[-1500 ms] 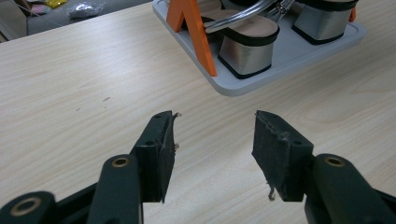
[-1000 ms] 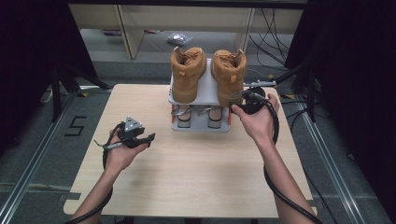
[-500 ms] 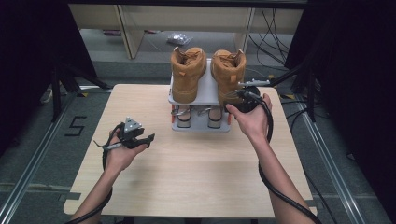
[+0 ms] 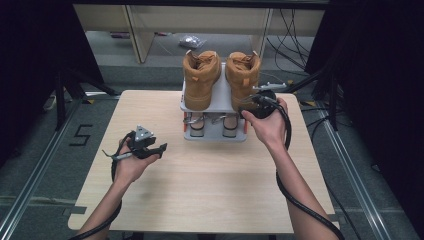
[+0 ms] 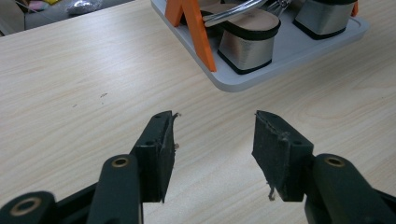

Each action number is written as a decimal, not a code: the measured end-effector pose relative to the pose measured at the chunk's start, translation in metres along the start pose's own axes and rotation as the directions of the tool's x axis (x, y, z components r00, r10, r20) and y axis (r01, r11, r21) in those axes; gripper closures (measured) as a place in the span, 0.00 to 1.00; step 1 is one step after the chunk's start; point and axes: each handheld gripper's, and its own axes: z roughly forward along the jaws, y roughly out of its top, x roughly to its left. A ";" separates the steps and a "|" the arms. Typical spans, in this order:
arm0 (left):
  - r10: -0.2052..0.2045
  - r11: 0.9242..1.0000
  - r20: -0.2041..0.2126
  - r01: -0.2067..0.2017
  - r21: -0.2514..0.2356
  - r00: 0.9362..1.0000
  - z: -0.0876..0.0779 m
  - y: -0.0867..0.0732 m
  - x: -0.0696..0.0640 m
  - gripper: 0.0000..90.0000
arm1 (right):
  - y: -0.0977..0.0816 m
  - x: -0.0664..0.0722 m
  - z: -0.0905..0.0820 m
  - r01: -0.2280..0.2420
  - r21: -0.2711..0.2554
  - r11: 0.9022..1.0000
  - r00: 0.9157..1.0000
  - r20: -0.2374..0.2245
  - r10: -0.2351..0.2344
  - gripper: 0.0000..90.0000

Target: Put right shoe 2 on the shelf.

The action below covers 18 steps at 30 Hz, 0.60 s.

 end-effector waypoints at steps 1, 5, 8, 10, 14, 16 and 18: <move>0.001 1.000 0.001 -0.001 0.000 1.000 0.000 0.000 0.000 0.53 | 0.001 0.002 0.001 -0.012 0.004 1.000 1.000 0.002 0.012 0.30; -0.003 1.000 0.000 0.003 -0.001 1.000 -0.001 0.000 0.002 0.53 | 0.004 0.003 0.004 -0.004 0.016 1.000 1.000 -0.001 0.004 0.31; -0.002 1.000 -0.001 0.002 -0.001 1.000 -0.001 -0.001 0.002 0.53 | 0.006 0.003 0.007 0.002 0.017 1.000 1.000 0.000 -0.002 0.31; 0.000 1.000 -0.006 0.000 0.005 1.000 -0.001 -0.001 0.002 0.53 | 0.006 0.004 0.008 0.000 0.019 1.000 1.000 0.000 0.000 0.31; -0.003 1.000 -0.003 0.003 0.002 1.000 -0.001 -0.001 0.001 0.53 | 0.009 0.007 0.012 0.000 0.021 1.000 1.000 0.002 0.000 0.32; 0.020 1.000 -0.002 -0.020 0.019 1.000 -0.002 -0.001 0.003 0.53 | 0.009 0.009 0.014 0.006 0.019 1.000 1.000 0.001 -0.006 0.34; -0.002 1.000 -0.003 0.002 0.001 1.000 -0.001 -0.001 0.002 0.53 | 0.010 0.010 0.016 0.025 0.019 1.000 1.000 -0.002 -0.025 0.35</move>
